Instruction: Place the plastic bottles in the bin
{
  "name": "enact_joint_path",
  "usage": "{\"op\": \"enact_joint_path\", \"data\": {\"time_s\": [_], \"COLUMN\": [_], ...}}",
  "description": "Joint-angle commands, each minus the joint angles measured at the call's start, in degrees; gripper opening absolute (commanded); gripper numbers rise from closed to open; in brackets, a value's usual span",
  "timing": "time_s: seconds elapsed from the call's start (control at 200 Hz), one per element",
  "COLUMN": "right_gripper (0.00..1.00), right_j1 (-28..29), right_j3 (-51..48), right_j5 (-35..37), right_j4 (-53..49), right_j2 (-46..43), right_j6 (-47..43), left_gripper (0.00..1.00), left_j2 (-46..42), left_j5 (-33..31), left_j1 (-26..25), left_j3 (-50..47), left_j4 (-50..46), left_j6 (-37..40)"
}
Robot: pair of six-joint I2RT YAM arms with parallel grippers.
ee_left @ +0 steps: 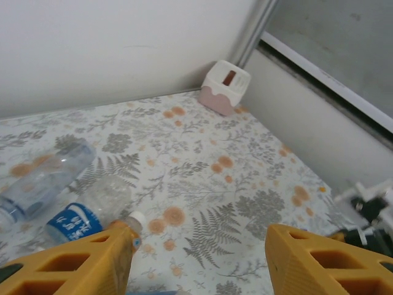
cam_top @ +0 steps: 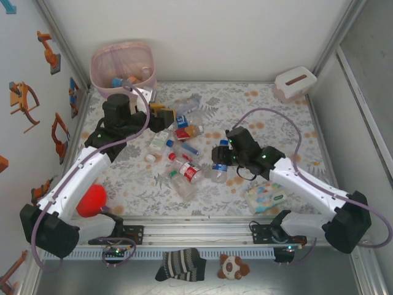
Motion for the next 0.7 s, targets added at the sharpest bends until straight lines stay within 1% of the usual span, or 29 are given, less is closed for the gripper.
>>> {"op": "enact_joint_path", "data": {"time_s": [0.0, 0.105, 0.195, 0.295, 0.371, 0.421, 0.536, 0.616, 0.696], "right_gripper": [0.59, 0.59, 0.59, 0.59, 0.59, 0.59, 0.58, 0.55, 0.54], "right_j1": [-0.3, -0.3, -0.3, -0.3, -0.3, -0.3, -0.3, -0.2, -0.2], "right_j3": [4.7, 7.9, 11.1, 14.1, 14.5, 14.5, 15.8, 16.5, 17.0], "right_j5": [3.8, 1.9, 0.9, -2.2, -5.9, -9.0, -18.2, -24.6, -27.3], "right_j4": [-0.2, 1.5, 1.2, 1.9, 4.6, 6.8, 9.4, 12.3, 15.6], "right_j2": [-2.1, -3.7, -4.7, -6.0, -8.0, -9.2, -10.8, -11.7, -12.4], "right_j6": [-9.2, -15.1, -19.2, -23.6, -27.2, -29.7, -35.9, -38.3, -38.8], "left_gripper": [0.6, 0.6, 0.64, 0.66, 0.67, 0.71, 0.75, 0.78, 0.8], "left_j2": [-2.4, -3.2, -4.0, -4.7, -5.0, -5.2, -5.7, -5.8, -5.2], "left_j5": [6.1, 10.0, 13.0, 17.1, 19.6, 21.4, 26.9, 29.1, 31.2], "left_j1": [-0.9, -1.7, -2.4, -3.1, -3.7, -4.4, -6.6, -8.5, -10.3], "left_j3": [-0.5, -1.1, -1.4, -2.0, -2.3, -2.3, -1.7, -0.6, 1.1], "left_j4": [3.4, 5.7, 7.5, 11.1, 14.3, 16.4, 20.4, 20.8, 19.8], "left_j6": [2.3, 3.9, 4.8, 5.0, 4.5, 4.6, 6.0, 7.9, 10.3]}}
